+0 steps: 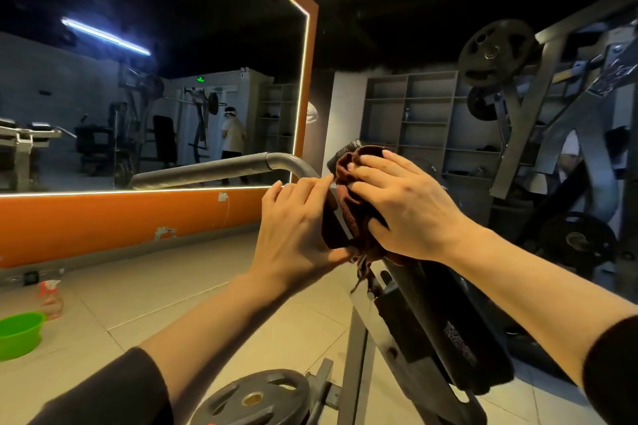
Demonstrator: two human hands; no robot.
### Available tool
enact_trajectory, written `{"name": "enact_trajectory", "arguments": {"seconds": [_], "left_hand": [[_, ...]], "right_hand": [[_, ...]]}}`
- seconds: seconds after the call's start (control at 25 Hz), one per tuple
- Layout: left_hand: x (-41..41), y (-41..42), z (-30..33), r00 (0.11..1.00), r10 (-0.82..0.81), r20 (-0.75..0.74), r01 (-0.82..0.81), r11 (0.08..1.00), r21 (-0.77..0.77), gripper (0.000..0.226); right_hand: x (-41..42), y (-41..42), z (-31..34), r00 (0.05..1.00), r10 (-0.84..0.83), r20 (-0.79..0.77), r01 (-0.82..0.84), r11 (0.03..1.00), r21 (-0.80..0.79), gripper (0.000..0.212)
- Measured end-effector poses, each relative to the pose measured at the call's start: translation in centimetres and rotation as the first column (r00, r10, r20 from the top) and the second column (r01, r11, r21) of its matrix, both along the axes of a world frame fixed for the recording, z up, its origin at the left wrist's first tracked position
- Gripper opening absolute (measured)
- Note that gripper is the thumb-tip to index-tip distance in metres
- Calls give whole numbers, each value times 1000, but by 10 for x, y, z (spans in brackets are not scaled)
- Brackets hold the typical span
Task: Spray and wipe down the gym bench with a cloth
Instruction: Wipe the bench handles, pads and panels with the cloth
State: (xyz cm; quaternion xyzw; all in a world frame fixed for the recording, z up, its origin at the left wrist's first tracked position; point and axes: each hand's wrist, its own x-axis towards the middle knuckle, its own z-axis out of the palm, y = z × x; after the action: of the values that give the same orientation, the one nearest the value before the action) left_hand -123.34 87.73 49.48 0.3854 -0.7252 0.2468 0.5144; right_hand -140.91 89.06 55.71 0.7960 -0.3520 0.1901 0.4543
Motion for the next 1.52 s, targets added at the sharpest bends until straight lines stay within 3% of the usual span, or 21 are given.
{"name": "enact_trajectory", "arguments": {"seconds": [0.28, 0.52, 0.72, 0.88, 1.04, 1.24, 1.52], "left_hand": [[-4, 19, 6, 999, -17, -44, 23, 988, 153, 87], [-9, 34, 8, 993, -25, -118, 54, 966, 254, 82], [-8, 45, -5, 976, -19, -215, 84, 951, 298, 80], [-8, 43, -8, 969, -12, -245, 85, 954, 286, 81], [-11, 38, -11, 962, -51, -267, 110, 971, 210, 78], [-5, 36, -16, 964, -62, -258, 111, 978, 179, 82], [-5, 36, -16, 969, -18, -247, 60, 985, 163, 78]], "right_hand": [[-8, 20, -4, 992, -86, -96, 87, 996, 7, 39], [17, 22, -13, 978, -71, 194, 37, 984, 174, 51], [-9, 42, -41, 997, -43, 58, 37, 994, 100, 45], [-4, 29, -39, 998, -62, 14, 61, 997, 41, 44], [16, 16, -16, 997, -67, 38, 67, 998, 3, 58], [45, 1, -7, 993, -48, 110, 50, 999, -19, 54], [21, 10, -31, 991, -17, 134, 18, 1000, -2, 49]]}}
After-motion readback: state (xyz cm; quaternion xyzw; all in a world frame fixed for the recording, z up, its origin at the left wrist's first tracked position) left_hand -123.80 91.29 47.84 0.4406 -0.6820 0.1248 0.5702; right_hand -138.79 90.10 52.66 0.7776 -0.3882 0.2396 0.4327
